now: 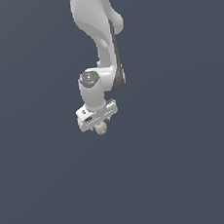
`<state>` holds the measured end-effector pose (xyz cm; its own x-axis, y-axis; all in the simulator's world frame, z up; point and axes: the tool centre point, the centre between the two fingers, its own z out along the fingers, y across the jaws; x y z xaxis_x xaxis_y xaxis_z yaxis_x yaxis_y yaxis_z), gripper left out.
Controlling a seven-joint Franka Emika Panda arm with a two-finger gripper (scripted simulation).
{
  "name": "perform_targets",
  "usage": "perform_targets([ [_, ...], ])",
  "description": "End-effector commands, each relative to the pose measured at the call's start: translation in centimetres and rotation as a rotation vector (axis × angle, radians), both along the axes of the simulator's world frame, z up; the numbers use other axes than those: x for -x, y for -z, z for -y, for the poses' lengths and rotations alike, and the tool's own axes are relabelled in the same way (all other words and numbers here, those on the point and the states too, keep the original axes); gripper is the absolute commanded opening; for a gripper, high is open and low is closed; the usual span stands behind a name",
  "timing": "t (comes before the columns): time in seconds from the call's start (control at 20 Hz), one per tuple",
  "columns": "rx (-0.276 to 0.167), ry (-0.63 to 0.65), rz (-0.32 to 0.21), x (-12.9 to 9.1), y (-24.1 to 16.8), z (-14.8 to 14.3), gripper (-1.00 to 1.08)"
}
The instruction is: Pick up the object and move it to a goal position.
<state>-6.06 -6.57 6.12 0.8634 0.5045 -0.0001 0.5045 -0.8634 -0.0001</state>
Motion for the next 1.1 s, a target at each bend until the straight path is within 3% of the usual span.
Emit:
perform_targets([
  [0.0,0.0,-0.001,0.0,0.0,1.1,0.0,1.0],
  [0.3,0.0,-0.002,0.0,0.0,2.2,0.0,1.0],
  [0.35,0.0,-0.002,0.0,0.0,2.2,0.0,-1.0],
  [1.05,0.0,-0.002,0.0,-0.2,1.7,-0.5,-1.0],
])
